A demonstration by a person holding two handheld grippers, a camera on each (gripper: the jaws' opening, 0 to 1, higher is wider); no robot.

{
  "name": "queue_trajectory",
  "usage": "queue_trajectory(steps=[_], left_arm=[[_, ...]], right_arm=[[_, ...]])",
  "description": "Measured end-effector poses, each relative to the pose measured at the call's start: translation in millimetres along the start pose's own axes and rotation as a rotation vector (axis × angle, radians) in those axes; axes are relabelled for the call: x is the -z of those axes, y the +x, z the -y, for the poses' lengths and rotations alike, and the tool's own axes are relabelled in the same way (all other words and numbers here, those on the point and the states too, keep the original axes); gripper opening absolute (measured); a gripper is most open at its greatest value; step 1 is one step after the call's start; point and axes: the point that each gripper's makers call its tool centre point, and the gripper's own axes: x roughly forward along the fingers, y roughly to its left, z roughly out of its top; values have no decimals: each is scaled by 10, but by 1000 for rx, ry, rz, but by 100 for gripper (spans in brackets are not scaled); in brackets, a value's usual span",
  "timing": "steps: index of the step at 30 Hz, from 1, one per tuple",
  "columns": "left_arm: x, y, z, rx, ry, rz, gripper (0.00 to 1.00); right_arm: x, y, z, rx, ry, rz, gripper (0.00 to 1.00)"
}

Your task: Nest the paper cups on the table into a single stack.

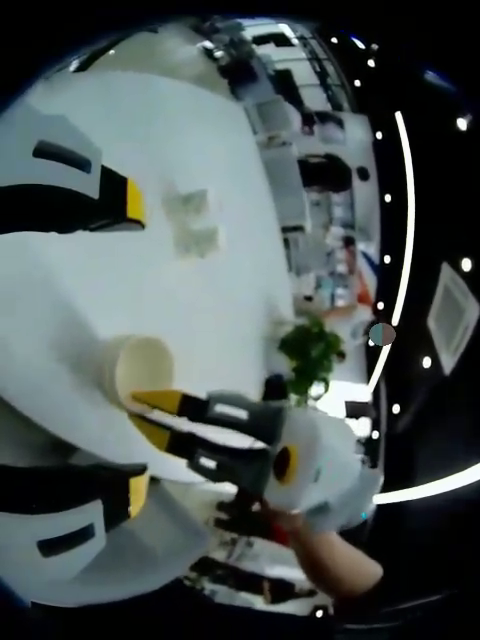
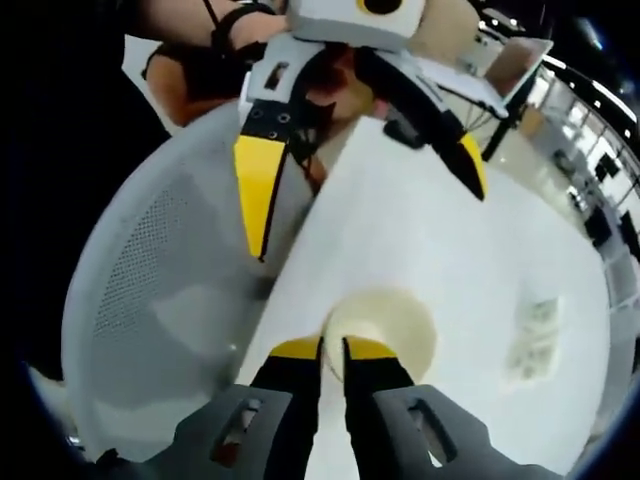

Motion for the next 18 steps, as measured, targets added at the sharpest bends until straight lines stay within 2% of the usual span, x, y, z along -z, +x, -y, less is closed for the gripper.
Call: queue_trajectory(steps=[18], left_arm=[[-24, 9, -8, 6, 9, -5, 94]], right_arm=[[-15, -54, -33, 17, 0, 22, 7]])
